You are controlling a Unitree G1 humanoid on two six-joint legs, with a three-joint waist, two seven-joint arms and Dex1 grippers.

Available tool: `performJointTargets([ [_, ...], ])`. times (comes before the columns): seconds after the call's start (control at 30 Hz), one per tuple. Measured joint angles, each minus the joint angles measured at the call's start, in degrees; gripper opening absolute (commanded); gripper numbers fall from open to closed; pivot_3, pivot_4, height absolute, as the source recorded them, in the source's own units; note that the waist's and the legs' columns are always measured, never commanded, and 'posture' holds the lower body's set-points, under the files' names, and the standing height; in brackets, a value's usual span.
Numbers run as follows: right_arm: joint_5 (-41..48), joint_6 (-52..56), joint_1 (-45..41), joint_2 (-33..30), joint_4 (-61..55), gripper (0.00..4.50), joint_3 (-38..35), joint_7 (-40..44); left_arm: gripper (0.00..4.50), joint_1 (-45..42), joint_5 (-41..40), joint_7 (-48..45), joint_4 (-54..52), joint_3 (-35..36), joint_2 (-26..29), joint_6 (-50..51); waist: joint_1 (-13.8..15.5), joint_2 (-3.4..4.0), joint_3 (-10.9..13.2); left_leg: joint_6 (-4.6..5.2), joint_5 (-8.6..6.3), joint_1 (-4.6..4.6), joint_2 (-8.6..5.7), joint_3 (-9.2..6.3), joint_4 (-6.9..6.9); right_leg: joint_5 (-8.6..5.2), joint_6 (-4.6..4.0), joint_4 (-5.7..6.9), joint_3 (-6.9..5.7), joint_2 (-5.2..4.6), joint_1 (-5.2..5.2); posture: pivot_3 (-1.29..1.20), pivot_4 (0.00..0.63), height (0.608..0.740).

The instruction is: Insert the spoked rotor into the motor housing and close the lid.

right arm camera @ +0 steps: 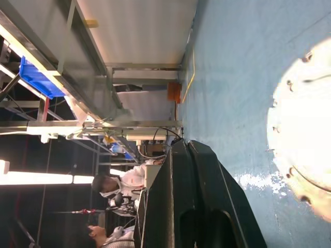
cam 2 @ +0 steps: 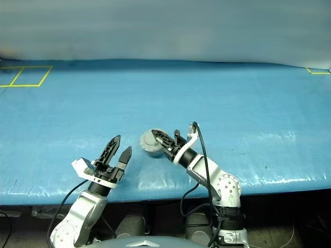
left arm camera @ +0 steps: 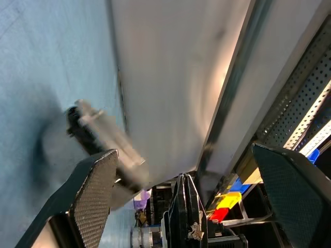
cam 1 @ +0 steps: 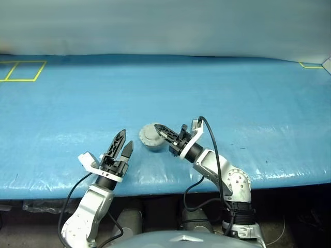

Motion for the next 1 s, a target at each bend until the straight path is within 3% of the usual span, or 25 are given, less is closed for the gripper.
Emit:
performJointTargets([
  [0.4,-0.2,-0.3,0.3,-1.3,-0.1,0.04,0.7,-0.3,4.5,0.0,0.3,-0.1,-0.4,-1.3,0.6,-0.4,0.0,0.0,0.0,0.0,0.0,0.0,-0.01,0.01,0.0,0.01,-0.02,0.0,0.01,0.0,0.01,0.0,0.15,0.74],
  [0.63,-5.6,-2.6,0.9,-1.5,-3.0,0.04,1.3,1.3,4.5,-1.6,3.9,-0.1,-3.0,-1.3,2.4,-3.2,0.1,0.01,0.0,0.0,0.0,0.01,-0.02,0.04,0.01,0.02,-0.04,0.01,0.01,0.0,0.02,0.0,0.15,0.74],
  [0.9,-28.2,-10.9,2.3,-5.5,-5.4,0.04,1.7,1.8,4.5,-4.6,7.3,-0.6,-4.7,0.0,5.9,-5.8,0.3,0.02,0.0,-0.02,0.01,0.05,-0.05,0.23,0.02,0.03,-0.02,0.01,0.02,0.01,0.04,0.0,0.15,0.74],
  [1.0,-42.7,-16.0,2.6,-9.5,-5.7,0.0,3.1,1.4,3.94,-5.9,11.8,-0.6,-4.9,0.2,8.1,-7.4,0.4,0.02,0.0,-0.02,0.02,0.07,-0.11,0.31,0.03,0.06,-0.04,0.02,0.05,0.01,0.04,0.0,0.15,0.74],
])
